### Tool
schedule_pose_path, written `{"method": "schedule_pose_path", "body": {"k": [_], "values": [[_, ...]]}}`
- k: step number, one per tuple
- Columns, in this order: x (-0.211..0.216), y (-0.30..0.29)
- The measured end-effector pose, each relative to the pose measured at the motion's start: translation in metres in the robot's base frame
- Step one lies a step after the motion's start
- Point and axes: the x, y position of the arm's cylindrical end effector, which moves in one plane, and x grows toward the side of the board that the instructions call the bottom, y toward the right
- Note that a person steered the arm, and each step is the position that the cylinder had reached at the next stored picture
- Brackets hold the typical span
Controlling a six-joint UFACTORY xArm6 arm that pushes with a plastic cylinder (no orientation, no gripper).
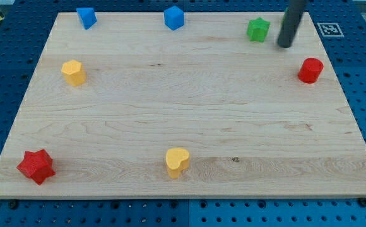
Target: Push the green circle into the green star
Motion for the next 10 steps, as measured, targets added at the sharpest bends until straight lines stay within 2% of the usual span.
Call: {"method": "schedule_pose_path", "body": {"k": [1, 2, 3, 4, 6, 10], "values": [[-0.032, 0.062], [-0.090, 0.080], [-0.112, 0.071], [-0.111, 0.062], [-0.112, 0.008], [-0.097, 0.019]]}}
